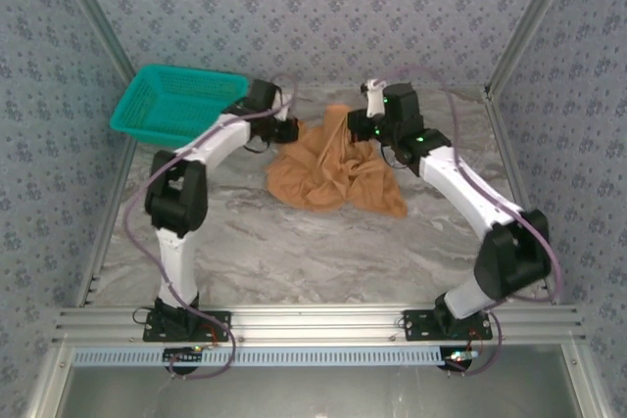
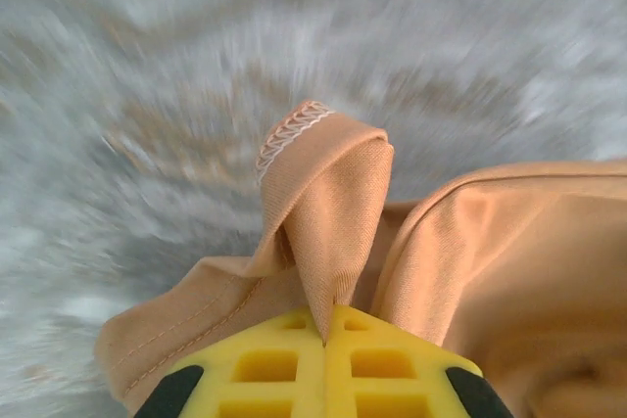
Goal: Fold the inside-out t-shirt
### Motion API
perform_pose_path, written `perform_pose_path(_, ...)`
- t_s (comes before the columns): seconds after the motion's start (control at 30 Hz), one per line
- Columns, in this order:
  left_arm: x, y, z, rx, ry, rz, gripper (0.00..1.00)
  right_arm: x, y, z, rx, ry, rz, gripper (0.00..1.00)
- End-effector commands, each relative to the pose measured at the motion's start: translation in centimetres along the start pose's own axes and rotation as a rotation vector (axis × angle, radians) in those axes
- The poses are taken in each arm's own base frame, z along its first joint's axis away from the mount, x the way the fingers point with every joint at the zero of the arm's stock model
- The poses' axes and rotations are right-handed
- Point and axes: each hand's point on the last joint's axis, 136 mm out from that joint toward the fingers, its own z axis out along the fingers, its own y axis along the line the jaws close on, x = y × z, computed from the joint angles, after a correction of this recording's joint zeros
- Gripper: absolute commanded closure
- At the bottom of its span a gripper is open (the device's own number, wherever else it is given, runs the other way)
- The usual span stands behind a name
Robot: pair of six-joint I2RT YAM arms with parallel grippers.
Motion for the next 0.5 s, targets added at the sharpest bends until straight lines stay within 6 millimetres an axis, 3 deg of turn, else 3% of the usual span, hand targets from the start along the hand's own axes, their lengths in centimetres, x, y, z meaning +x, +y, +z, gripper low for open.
perform_pose_path(0.0,-7.3,-6.2,-13.4,0.135,-0.365,0.108,1.00,-0.7,2.6,-4.5,0.031,-0.042,-0.209,1.00)
perform_pose_path(0.03,-6.8,-6.9,-15.1,0.161,-0.408,0.111,1.00,0.2,3.4,-5.5,0.035,-0.041,-0.244,1.00)
perform_pose_path(0.07,-5.9,-7.5,-16.4,0.193,-0.437,0.107,1.00,2.5,3.5,-6.1,0.049,-0.008,-0.261,0.99)
perform_pose_path(0.13,-2.7,-7.6,-17.3,0.227,-0.440,0.090,1.00,5.7,3.4,-7.8,0.086,0.036,-0.245,0.96)
perform_pose_path(0.17,-0.6,-7.1,-17.2,0.224,-0.427,0.075,1.00,8.1,2.8,-8.5,0.109,0.077,-0.207,0.90)
perform_pose_path(0.27,6.5,-4.4,-15.0,0.177,-0.328,-0.009,1.00,15.3,1.0,-9.7,0.151,0.183,-0.037,0.69)
perform_pose_path(0.33,11.3,-2.7,-12.8,0.146,-0.218,-0.076,0.88,19.2,0.0,-10.0,0.175,0.248,0.031,0.51)
perform_pose_path(0.37,13.8,-1.9,-11.6,0.140,-0.150,-0.105,0.88,20.8,-0.5,-10.2,0.193,0.281,0.066,0.49)
perform_pose_path(0.47,19.5,-0.2,-9.2,0.102,0.017,-0.177,0.85,21.8,-1.2,-10.1,0.218,0.302,0.094,0.48)
